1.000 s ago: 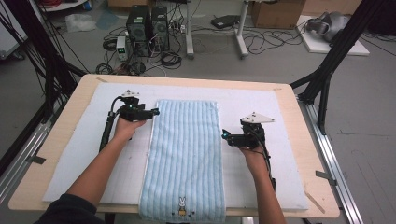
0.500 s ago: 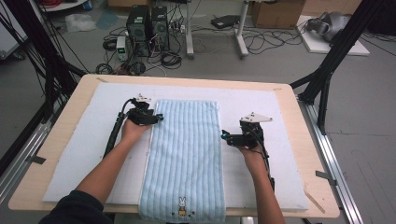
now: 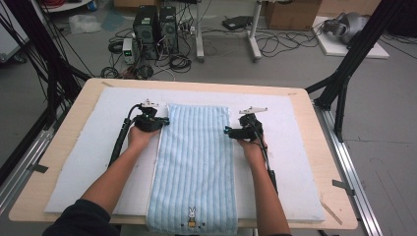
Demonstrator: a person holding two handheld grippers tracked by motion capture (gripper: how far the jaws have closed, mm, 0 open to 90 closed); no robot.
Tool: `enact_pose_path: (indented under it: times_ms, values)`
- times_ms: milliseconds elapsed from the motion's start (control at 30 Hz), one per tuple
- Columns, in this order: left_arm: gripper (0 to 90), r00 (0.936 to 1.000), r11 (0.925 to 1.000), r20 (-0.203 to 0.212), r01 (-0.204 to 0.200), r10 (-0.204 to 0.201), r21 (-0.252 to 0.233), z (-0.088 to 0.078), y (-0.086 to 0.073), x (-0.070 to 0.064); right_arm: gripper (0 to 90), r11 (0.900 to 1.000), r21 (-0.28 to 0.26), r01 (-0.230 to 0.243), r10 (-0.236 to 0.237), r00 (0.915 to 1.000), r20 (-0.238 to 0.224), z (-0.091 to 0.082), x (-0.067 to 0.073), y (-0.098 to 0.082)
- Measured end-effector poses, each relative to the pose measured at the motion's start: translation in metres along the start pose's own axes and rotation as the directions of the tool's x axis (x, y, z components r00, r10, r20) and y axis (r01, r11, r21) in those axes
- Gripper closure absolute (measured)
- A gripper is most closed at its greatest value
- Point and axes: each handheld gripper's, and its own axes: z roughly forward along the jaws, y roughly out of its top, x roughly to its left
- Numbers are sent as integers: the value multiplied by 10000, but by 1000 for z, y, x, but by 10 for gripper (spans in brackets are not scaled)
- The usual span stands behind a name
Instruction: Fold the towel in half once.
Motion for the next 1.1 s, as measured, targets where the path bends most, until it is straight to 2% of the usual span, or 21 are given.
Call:
enact_pose_path:
  times_ms: [33,100,200,233,267,300,367,433,500,533,667,733,867,967,1067,1100]
  values:
    - [873,10000,9999,44,88,-88,-48,0,0,0,380,9999,56,-109,109,9999,4,5,0,3]
    - [874,9997,9997,109,232,-230,-119,0,0,2,448,9996,267,-16,13,9999,100,15,2,11]
    - [875,9985,9985,200,514,-510,-202,0,0,5,530,9971,717,245,-264,9993,257,29,7,20]
    - [875,9981,9981,234,571,-566,-230,0,0,5,559,9941,957,518,-552,9979,329,34,10,23]
    - [876,9981,9980,240,579,-573,-239,0,0,6,670,9931,947,691,-734,9964,428,36,12,24]
    - [876,9975,9975,270,655,-647,-275,-1,0,6,779,9926,889,826,-857,9958,317,37,13,25]
    - [876,9959,9949,308,865,-849,-528,-2,1,7,851,9904,815,1114,-1157,9921,494,39,16,25]
    - [878,9950,9918,225,990,-975,-802,-3,3,8,857,9917,709,1072,-1115,9920,597,39,16,25]
    - [879,9899,9851,402,1391,-1357,-1009,-4,4,11,858,9952,501,845,-881,9934,741,38,14,25]
    - [878,9896,9843,415,1412,-1375,-1057,-4,4,12,858,9960,331,831,-854,9935,757,37,13,25]
    - [879,9929,9875,481,1134,-1087,-1095,-8,5,12,858,9958,130,911,-917,9939,620,33,17,27]
    - [878,9909,9859,701,1224,-1149,-1141,-11,5,13,858,9956,-104,935,-928,9944,505,29,17,26]
    - [879,9910,9874,1015,995,-873,-1227,-19,6,9,858,9961,-489,730,-720,9972,214,17,16,22]
    - [879,9898,9853,1227,908,-731,-1449,-27,4,4,858,9949,-717,715,-718,9974,-17,6,15,17]
    - [879,9902,9908,1358,508,-336,-1254,-33,5,-2,858,9934,-866,750,-776,9966,-273,-7,16,12]
    - [879,9905,9892,1355,433,-242,-1400,-36,5,-4,858,9928,-884,811,-845,9958,-346,-11,18,10]
